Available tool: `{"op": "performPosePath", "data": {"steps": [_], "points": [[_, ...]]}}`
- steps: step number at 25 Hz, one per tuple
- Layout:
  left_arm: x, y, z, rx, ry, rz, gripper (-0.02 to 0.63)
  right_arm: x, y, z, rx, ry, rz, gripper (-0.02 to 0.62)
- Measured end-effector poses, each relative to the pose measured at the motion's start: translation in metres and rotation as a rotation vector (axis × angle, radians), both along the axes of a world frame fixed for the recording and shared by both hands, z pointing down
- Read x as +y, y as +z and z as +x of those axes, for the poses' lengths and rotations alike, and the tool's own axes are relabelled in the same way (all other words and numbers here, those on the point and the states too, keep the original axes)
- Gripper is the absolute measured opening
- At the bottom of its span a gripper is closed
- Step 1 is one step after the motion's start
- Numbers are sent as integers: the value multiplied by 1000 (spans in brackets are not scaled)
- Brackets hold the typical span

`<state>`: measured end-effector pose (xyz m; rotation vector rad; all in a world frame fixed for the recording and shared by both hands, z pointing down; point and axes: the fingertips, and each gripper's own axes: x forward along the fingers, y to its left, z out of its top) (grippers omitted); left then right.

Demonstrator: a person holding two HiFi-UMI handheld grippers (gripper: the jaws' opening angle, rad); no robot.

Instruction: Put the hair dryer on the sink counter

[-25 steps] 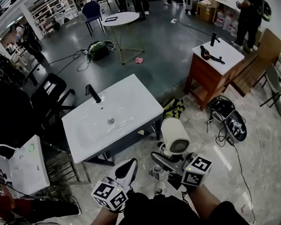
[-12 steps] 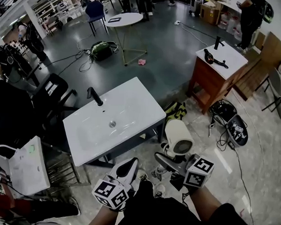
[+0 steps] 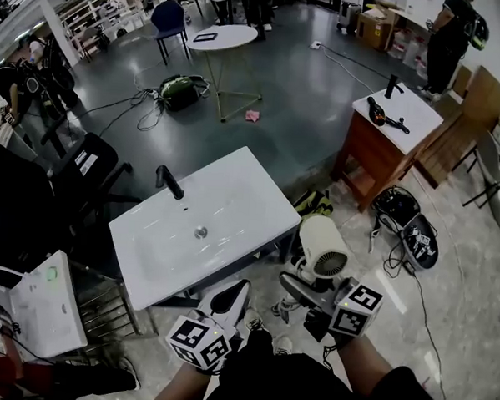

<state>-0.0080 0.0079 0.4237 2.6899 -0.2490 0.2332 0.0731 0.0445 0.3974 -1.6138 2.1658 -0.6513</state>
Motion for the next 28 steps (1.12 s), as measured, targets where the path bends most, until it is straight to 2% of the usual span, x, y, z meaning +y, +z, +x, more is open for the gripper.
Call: {"op": "performPosePath", "data": {"steps": [16, 28], "points": [[-92, 23, 7, -8, -24, -54, 3, -94, 17, 15, -21, -5, -38, 215], [-157, 26, -2, -16, -46, -55, 3, -169, 10, 10, -2, -32, -23, 215]]}}
